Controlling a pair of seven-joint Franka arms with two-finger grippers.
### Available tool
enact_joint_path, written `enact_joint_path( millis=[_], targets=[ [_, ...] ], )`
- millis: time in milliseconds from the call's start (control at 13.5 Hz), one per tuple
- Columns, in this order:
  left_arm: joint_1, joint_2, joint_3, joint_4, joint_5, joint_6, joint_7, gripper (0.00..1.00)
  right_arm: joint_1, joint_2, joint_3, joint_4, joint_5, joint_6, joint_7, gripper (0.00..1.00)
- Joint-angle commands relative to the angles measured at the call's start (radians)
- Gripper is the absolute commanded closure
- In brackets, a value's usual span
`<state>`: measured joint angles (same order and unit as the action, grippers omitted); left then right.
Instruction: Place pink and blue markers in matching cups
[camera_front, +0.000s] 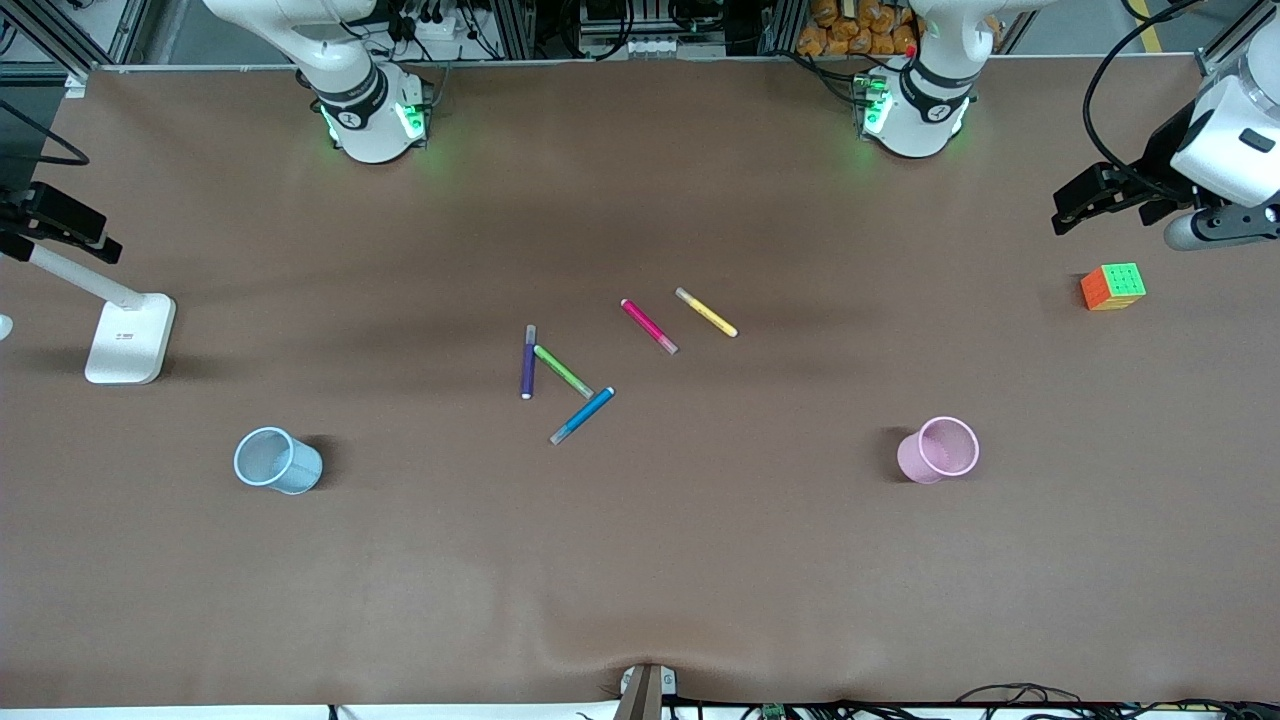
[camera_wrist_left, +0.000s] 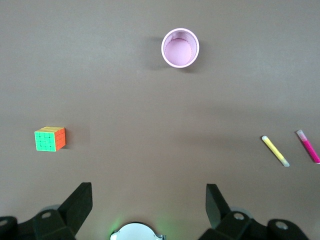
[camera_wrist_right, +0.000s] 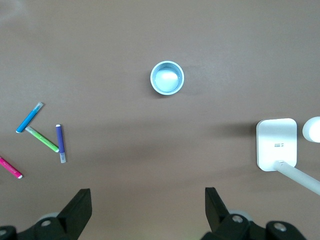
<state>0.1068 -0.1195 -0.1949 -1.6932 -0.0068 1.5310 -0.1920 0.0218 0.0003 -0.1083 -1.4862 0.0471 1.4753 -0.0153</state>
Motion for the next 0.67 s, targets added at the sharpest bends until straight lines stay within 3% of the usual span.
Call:
enact_joint_path(
  millis=[0, 593],
  targets=[
    [0.007, 0.001, 0.002, 0.024, -0.002, -0.031, 0.017, 0.0, -0.003, 0.003, -0.001, 0.009, -0.019, -0.012, -0.014, 0.0],
    [0.022, 0.012, 0.002, 0.056, 0.002, -0.031, 0.019, 0.0, -0.003, 0.004, 0.001, 0.009, -0.036, -0.021, -0.012, 0.0]
  ],
)
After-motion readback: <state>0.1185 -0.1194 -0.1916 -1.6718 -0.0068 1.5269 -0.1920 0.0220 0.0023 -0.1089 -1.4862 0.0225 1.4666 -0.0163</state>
